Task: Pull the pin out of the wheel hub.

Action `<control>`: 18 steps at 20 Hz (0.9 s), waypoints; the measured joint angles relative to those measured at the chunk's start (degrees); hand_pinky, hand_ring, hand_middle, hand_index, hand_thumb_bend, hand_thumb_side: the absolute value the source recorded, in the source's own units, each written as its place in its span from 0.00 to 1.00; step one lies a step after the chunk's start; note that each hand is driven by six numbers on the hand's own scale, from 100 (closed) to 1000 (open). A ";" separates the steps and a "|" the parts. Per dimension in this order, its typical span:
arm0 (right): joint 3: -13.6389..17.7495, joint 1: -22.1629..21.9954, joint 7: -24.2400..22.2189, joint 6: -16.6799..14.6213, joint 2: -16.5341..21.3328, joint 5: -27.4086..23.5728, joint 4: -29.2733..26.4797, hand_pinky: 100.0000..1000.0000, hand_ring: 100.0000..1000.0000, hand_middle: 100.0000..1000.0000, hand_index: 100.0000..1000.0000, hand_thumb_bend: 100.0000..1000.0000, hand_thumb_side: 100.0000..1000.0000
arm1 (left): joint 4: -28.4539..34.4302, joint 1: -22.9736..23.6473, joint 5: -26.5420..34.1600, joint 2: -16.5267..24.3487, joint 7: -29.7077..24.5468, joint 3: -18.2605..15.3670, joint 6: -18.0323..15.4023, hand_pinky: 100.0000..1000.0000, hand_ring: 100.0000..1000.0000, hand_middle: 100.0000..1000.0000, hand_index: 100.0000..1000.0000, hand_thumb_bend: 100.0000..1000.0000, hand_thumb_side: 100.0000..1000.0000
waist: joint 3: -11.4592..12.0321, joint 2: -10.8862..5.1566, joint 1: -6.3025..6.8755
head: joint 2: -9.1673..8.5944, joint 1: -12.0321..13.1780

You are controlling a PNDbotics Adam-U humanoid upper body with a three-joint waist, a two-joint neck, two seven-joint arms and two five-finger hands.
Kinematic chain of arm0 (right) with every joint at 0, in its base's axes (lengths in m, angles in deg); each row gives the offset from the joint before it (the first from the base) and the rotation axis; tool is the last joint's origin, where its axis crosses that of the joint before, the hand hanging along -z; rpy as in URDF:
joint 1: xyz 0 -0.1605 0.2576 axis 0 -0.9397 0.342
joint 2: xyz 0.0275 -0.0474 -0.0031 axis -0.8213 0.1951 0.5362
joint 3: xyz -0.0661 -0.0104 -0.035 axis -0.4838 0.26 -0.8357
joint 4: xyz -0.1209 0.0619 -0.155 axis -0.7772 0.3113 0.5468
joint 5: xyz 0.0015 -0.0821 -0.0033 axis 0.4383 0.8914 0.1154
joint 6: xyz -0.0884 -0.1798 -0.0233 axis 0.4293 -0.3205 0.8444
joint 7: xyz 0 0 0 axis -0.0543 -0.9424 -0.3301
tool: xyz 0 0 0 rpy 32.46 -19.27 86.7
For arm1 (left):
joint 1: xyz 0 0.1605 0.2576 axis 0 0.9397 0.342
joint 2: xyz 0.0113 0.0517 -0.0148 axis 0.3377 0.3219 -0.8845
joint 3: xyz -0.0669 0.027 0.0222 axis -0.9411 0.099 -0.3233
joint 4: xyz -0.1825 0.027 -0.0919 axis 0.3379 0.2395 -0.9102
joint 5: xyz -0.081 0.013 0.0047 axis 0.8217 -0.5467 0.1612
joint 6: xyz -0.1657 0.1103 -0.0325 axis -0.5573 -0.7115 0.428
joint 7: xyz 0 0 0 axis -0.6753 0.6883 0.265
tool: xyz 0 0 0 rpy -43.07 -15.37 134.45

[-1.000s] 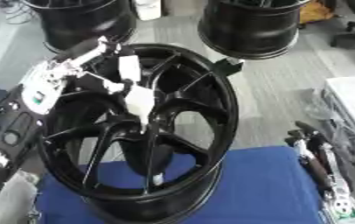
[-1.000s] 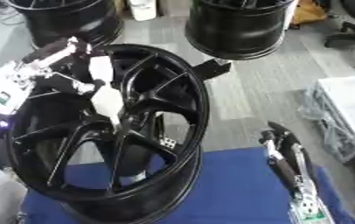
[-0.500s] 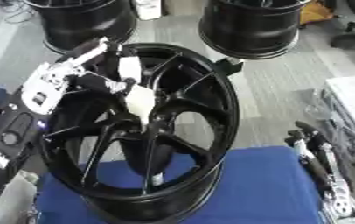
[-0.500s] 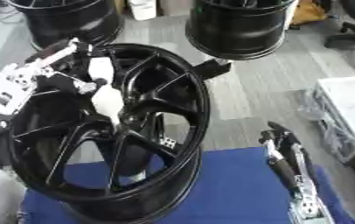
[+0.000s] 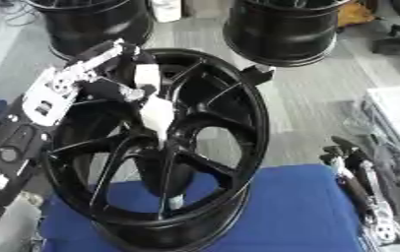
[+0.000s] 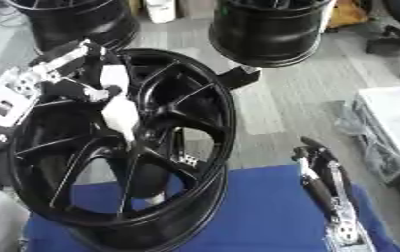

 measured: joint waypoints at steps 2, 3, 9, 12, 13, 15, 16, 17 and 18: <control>0.01 0.00 0.00 0.00 -0.09 0.00 0.00 0.68 0.62 0.60 0.81 0.00 0.55 | 0.45 -0.34 0.89 0.04 -0.07 -0.05 0.46 0.32 0.02 0.09 0.29 0.24 0.21 | 0.02 -0.01 0.00 | 0.00 -0.03; 0.01 0.00 0.00 0.00 -0.14 0.00 0.00 0.68 0.62 0.60 0.81 0.00 0.55 | 0.66 -0.50 1.39 0.10 -0.14 -0.15 0.77 0.32 0.02 0.09 0.29 0.24 0.21 | 0.02 -0.01 0.00 | 0.00 -0.04; 0.02 -0.02 0.01 0.00 -0.17 0.00 0.00 0.68 0.62 0.60 0.81 0.00 0.55 | 3.34 -2.12 6.32 2.02 -0.62 -1.13 3.38 0.32 0.02 0.09 0.28 0.24 0.20 | 0.09 -0.04 0.00 | 0.00 -0.25; 0.05 -0.04 0.05 0.01 -0.17 0.00 0.02 0.68 0.61 0.60 0.81 0.00 0.55 | 6.35 -3.13 10.96 4.55 -0.55 -1.87 5.10 0.32 0.03 0.09 0.29 0.24 0.18 | 0.48 -0.16 0.05 | 0.00 -0.57; 0.06 -0.06 0.09 0.03 -0.17 0.00 0.04 0.68 0.61 0.60 0.81 0.00 0.55 | 7.68 -3.29 12.82 5.71 -0.49 -2.15 5.75 0.32 0.03 0.10 0.29 0.24 0.17 | 0.57 -0.23 0.07 | 0.00 -0.70; 0.20 -0.10 0.29 0.04 -0.17 0.00 0.12 0.68 0.61 0.60 0.81 0.00 0.55 | 10.85 -3.32 17.04 8.62 -0.19 -2.75 7.02 0.33 0.03 0.10 0.29 0.24 0.16 | 0.92 -0.26 0.21 | 0.00 -1.10; 0.39 -0.16 0.38 0.02 -0.17 0.00 0.20 0.68 0.61 0.60 0.81 0.00 0.55 | 12.57 -3.19 19.24 10.31 0.13 -3.09 7.64 0.33 0.03 0.10 0.29 0.24 0.16 | 1.10 -0.28 0.32 | 0.00 -1.34; 0.47 -0.31 0.52 0.01 -0.17 0.00 0.26 0.68 0.61 0.60 0.81 0.00 0.55 | 14.46 -2.67 21.44 12.26 0.60 -3.55 8.19 0.33 0.03 0.10 0.29 0.24 0.15 | 1.32 -0.37 0.43 | 0.00 -1.63; 0.63 -0.50 0.65 0.06 -0.17 0.00 0.34 0.68 0.61 0.60 0.81 0.00 0.55 | 16.26 -1.64 23.53 14.41 1.19 -4.06 8.73 0.33 0.03 0.10 0.29 0.24 0.15 | 1.56 -0.48 0.56 | 0.00 -1.93</control>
